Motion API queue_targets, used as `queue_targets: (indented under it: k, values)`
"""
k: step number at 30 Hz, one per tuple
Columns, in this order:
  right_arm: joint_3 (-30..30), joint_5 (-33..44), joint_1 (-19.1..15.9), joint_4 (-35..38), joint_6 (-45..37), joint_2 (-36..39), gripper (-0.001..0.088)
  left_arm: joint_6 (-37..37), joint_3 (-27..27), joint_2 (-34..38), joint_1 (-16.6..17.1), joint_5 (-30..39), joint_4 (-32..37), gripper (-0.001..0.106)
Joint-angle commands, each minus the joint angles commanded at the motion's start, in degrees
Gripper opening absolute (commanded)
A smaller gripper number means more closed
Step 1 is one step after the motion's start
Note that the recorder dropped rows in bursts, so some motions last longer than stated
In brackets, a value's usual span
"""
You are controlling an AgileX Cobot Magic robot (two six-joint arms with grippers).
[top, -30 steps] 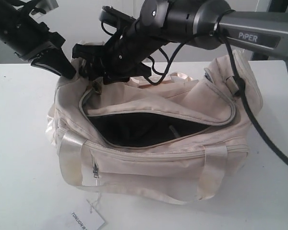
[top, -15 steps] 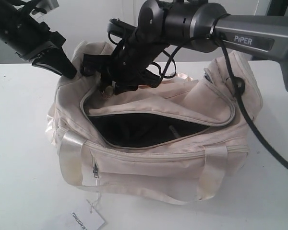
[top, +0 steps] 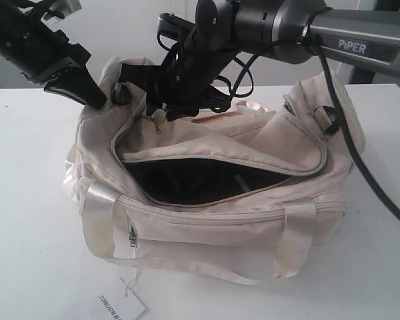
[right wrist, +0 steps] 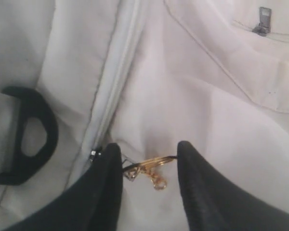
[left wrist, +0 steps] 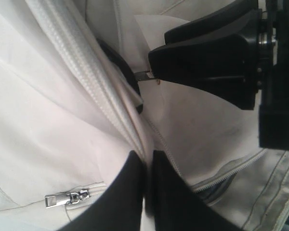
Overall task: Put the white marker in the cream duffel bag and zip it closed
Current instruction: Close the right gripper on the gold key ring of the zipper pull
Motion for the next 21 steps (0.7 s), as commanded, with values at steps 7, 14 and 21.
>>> queue_targets:
  k: [7, 14, 21]
  values:
    - [0.0, 1.72, 0.0, 0.0, -0.67, -0.76, 0.006, -0.02, 0.0, 0.0, 0.0, 0.0, 0.23, 0.0]
    - [0.0, 4.43, 0.0, 0.0, -3.22, -3.76, 0.0, -0.02, 0.0, 0.0, 0.0, -0.26, 0.37, 0.0]
    - [0.0, 8.85, 0.1, 1.21, -5.96, -5.66, 0.0, -0.02, 0.0, 0.0, 0.0, -0.53, 0.37, 0.0]
